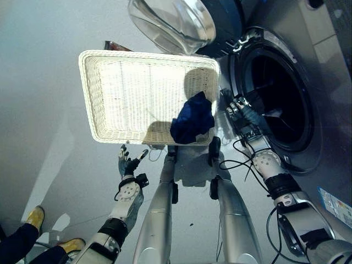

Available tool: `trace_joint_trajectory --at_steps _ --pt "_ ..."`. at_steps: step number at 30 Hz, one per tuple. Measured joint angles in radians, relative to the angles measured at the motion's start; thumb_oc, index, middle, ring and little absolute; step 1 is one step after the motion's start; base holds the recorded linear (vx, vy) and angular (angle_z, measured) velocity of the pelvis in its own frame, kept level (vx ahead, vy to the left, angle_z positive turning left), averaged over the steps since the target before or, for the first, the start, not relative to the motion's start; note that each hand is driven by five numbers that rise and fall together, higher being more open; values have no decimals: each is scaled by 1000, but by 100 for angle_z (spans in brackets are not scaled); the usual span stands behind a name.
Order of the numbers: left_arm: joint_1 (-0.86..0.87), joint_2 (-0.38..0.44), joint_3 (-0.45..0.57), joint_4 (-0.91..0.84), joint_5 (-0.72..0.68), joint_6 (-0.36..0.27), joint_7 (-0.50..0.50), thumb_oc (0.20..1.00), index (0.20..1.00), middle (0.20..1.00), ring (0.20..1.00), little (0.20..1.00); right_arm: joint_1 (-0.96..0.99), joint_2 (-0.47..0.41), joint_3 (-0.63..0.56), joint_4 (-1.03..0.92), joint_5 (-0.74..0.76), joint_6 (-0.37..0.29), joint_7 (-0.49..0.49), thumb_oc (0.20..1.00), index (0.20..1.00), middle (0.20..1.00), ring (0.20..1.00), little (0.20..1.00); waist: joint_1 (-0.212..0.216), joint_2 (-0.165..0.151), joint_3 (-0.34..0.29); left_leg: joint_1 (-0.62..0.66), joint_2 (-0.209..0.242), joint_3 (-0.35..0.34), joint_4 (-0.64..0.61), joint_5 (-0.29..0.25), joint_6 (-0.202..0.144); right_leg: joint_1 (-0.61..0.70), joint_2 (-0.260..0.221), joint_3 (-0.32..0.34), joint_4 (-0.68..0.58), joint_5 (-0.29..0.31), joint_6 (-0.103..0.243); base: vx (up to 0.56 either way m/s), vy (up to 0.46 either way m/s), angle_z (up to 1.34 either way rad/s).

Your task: Put the clothes into the washing machine.

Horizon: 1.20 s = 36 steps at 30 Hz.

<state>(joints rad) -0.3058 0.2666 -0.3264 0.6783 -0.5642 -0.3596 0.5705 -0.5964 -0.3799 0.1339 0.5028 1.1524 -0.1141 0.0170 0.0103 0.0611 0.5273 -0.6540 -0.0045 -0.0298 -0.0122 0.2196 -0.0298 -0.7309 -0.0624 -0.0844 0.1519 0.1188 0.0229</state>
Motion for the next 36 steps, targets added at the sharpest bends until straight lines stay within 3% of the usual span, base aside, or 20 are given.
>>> trace_joint_trajectory --at_steps 2,3,4,5,7,8,9,10,12,14,20,24,30,36 --pt "0 0 0 0 0 0 0 1000 1000 1000 1000 1000 0 0 0 0 0 0 0 200 200 200 200 200 0 0 0 0 0 0 0 0 0 0 0 0 0 0 0 -15 15 -5" --pt "0 -1 0 -5 0 0 1 1000 1000 1000 1000 1000 9 -34 24 0 -102 -3 -19 1000 1000 1000 1000 1000 -19 0 0 0 -1 11 0 0 0 0 3 15 -16 15 2 -31 30 -10" --pt "0 -1 0 -5 0 0 1 1000 1000 1000 1000 1000 9 -34 24 0 -102 -3 -19 1000 1000 1000 1000 1000 -19 0 0 0 -1 11 0 0 0 0 3 15 -16 15 2 -51 70 -19" --pt "0 -1 3 -8 0 0 1 1000 1000 1000 1000 1000 8 -74 58 -2 -194 -5 -27 1000 1000 1000 1000 1000 -18 0 0 0 -1 25 -1 -1 3 2 4 25 -34 29 3 -20 39 -9" --pt "0 -1 3 -8 0 0 1 1000 1000 1000 1000 1000 8 -74 58 -2 -194 -5 -27 1000 1000 1000 1000 1000 -18 0 0 0 -1 25 -1 -1 3 2 4 25 -34 29 3 -22 39 -12" --pt "11 -10 8 -39 0 2 18 1000 1000 1000 1000 1000 -10 -170 188 -102 -513 -11 -122 1000 1000 1000 1000 1000 -18 1 0 0 -4 36 -18 0 9 11 1 34 -80 57 11 -31 64 -18" --pt "11 -10 7 -49 -1 3 21 1000 1000 1000 1000 1000 -13 -194 234 -171 -625 -15 -152 1000 1000 1000 1000 1000 -19 1 0 0 -4 41 -23 3 11 12 1 35 -88 64 11 -35 71 -20" --pt "13 -25 6 -82 0 3 24 1000 1000 1000 1000 1000 -31 -218 306 -321 -932 -16 -216 1000 1000 1000 1000 1000 -19 2 0 0 -5 43 -30 5 13 8 -1 35 -89 66 11 -18 35 -4" --pt "13 -43 4 -92 1 4 24 1000 1000 1000 1000 1000 -99 -204 366 -401 -1211 -16 -244 1000 1000 1000 1000 1000 -11 2 0 1 -3 37 -29 6 13 13 1 28 -89 65 10 -7 2 4" --pt "11 -50 3 -82 0 5 21 1000 1000 1000 1000 1000 -233 -196 403 -364 -1439 -5 -248 1000 1000 1000 1000 1000 35 2 0 -1 4 23 -28 8 5 17 6 12 -85 60 2 -17 -7 14" --pt "14 -8 2 -19 -9 11 5 1000 1000 1000 1000 1000 -358 -213 502 -167 -1548 100 -240 1000 1000 1000 1000 1000 98 2 0 -5 5 -30 -30 13 -3 32 3 -41 -75 39 -7 -11 -35 23" --pt "16 13 -7 -19 -10 11 -9 1000 1000 1000 1000 1000 -360 -185 525 -112 -1555 118 -238 1000 1000 1000 1000 1000 124 1 1 -8 -1 -49 -32 15 -1 36 -5 -64 -68 29 -2 5 -53 13" --pt "11 22 -10 -18 -10 19 -24 1000 1000 1000 1000 1000 -386 -177 573 -15 -1599 139 -241 1000 1000 1000 1000 1000 121 0 1 -11 -3 -86 -30 20 -5 50 -7 -91 -66 15 6 5 -48 15" --pt "4 39 -22 -24 -10 23 -31 1000 1000 1000 1000 1000 -496 -151 725 199 -1704 193 -181 1000 1000 1000 1000 1000 132 -1 0 -27 -1 -124 -25 23 -17 48 -6 -127 -58 7 5 11 -71 11"
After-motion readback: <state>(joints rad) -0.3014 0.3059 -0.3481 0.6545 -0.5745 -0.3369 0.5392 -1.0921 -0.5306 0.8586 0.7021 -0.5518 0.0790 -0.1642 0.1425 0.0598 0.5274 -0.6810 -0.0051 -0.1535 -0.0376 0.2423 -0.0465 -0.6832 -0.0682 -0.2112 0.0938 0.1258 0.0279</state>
